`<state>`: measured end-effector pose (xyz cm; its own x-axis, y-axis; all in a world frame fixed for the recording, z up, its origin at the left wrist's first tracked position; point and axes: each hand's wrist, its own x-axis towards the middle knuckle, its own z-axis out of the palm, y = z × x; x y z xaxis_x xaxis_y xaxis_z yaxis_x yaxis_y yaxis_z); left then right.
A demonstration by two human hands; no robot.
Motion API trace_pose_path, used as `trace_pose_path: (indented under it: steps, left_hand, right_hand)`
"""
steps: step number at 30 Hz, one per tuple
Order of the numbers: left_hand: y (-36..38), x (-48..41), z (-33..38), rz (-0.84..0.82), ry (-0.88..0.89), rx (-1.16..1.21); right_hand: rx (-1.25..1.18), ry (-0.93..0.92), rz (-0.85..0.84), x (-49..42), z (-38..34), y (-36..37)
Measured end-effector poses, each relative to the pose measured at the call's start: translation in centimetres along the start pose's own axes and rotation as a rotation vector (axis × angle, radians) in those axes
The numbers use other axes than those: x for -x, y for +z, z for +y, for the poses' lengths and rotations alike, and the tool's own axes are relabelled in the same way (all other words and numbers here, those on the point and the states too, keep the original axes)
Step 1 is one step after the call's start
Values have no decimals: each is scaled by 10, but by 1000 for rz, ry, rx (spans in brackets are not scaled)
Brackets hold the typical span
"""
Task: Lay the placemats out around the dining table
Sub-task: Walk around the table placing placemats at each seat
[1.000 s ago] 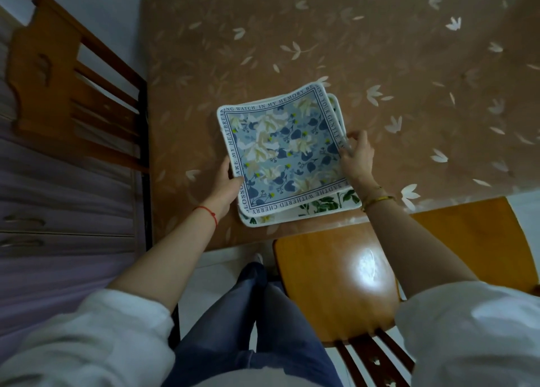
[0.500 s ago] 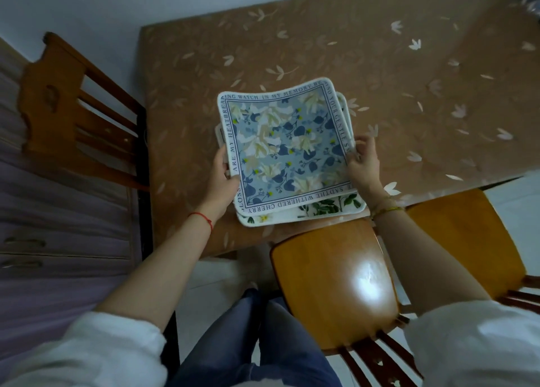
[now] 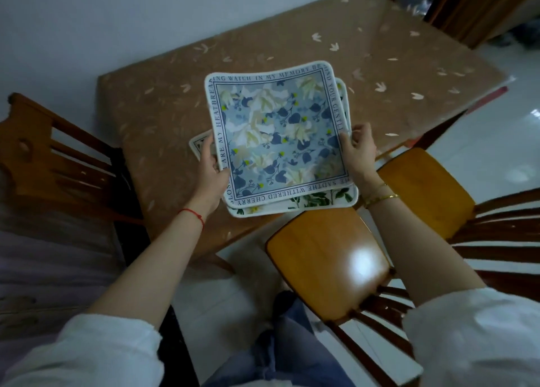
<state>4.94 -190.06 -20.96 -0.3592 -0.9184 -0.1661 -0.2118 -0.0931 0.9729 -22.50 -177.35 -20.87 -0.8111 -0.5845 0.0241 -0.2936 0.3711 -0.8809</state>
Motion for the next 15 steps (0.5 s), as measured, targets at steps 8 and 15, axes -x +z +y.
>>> trace_pose_path:
  steps: [8,15]
  left_hand:
    - [6,57,6,-108,-1,21]
    - [53,118,24,-191,50,104]
  right_hand:
    - [-62,3,56,77,4,-62]
    - [-164,24,125,130,34,-146]
